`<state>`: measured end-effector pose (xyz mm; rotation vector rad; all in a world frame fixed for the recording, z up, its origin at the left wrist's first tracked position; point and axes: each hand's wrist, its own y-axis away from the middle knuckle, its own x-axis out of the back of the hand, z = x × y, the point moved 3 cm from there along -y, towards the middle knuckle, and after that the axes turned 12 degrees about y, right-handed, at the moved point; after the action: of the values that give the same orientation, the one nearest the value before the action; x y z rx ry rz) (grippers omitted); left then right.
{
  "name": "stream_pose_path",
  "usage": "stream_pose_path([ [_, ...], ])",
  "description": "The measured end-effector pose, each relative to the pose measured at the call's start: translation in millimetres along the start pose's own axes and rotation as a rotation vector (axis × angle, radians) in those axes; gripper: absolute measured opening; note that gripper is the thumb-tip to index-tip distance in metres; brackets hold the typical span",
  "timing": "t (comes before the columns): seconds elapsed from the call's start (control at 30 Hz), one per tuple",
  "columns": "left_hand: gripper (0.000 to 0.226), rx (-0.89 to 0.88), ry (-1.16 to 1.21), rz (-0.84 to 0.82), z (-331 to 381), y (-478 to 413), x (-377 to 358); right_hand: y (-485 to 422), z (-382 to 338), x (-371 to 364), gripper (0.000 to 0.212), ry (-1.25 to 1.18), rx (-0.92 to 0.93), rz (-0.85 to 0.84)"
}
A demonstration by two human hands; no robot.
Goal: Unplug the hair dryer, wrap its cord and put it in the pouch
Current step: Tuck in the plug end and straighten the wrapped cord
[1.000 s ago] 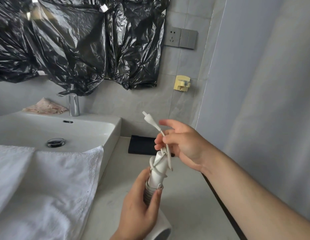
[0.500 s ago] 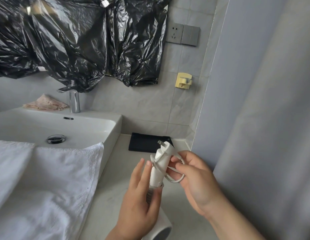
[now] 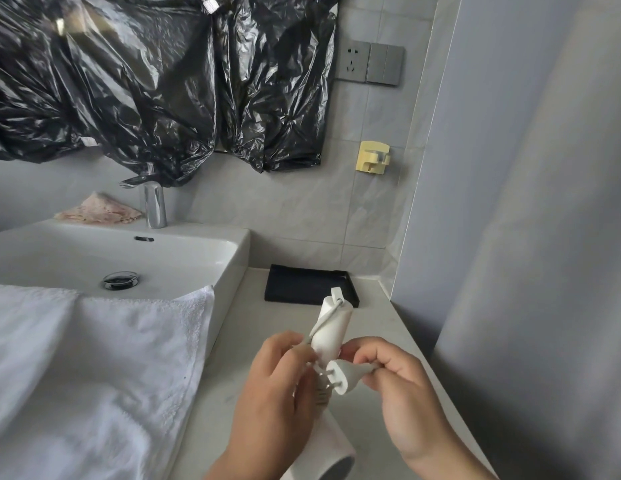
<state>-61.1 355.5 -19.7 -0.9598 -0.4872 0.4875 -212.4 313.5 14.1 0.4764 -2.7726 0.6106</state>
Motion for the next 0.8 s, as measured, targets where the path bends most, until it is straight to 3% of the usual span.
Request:
stream_pose_path([
  [0.13,0.013,0.068,-0.019,-0.003,-2,4,5,3,2,3,0.019,0.043,0.040,0.065],
  [0.27,0.013,0.196,0.103,-0.013,1,8,7,5,-1,3,0.007,0.029,0.053,-0.099],
  [0.33,0.012,0.289,0.189,0.009,3,7,9,6,-1,3,0.021,-0.037,0.044,-0.149],
  [0.47,0.008,0.452,0.301,0.044,13,1,12,7,0,-1,0.045,0.070,0.082,-0.114],
  [0.53,0.009,0.595,0.314,0.091,11,-2,9,8,0,-1,0.049,0.072,0.089,-0.111],
  [0.6,0.014,0.736,0.352,0.112,5,-4,7,8,2,-1,0.058,0.032,0.067,-0.106],
  [0.7,0.034,0.956,0.590,0.110,0,-2,5,6,5,0,0.092,0.039,0.051,-0.094],
  [0.8,0.023,1.045,0.771,0.056,-3,-1,4,5,-2,4,0.081,0.080,0.065,0.007],
])
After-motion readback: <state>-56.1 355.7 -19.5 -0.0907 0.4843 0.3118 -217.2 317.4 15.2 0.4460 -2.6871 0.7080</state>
